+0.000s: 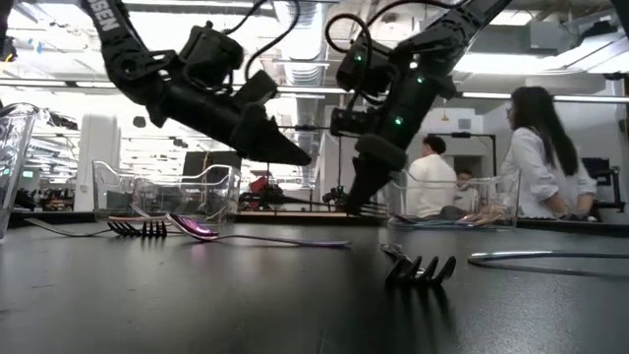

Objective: Sort silverware by color (type)
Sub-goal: Put the black fork into bottom transparent bin

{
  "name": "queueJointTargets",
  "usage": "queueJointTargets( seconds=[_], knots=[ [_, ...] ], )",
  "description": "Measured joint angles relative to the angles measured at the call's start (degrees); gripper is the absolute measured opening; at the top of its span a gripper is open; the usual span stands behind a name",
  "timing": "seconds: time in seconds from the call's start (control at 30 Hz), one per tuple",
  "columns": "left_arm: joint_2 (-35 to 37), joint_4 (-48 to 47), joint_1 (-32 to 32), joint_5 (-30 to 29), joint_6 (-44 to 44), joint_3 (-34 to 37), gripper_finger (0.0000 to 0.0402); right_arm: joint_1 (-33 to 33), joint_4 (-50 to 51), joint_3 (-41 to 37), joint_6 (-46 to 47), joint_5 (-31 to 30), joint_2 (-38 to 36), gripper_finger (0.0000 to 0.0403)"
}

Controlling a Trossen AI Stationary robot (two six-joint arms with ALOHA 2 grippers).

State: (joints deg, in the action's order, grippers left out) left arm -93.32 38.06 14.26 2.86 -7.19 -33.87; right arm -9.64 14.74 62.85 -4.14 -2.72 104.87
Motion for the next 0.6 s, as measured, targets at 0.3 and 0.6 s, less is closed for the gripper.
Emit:
queueJointTargets(
  seconds=[0.3, 0.6],
  knots=[
    [-3.08, -16.0, 0.02, 0.91, -4.91, -7.96, 0.0174, 2.29, -0.12, 3.06, 1.03, -7.66, -0.1, 0.0009],
    [-3.08, -24.23, -0.02, -3.08, -7.36, -10.56, 0.0135, 4.42, -0.23, 3.24, -0.64, -8.61, -0.17, 0.0009]
  ],
)
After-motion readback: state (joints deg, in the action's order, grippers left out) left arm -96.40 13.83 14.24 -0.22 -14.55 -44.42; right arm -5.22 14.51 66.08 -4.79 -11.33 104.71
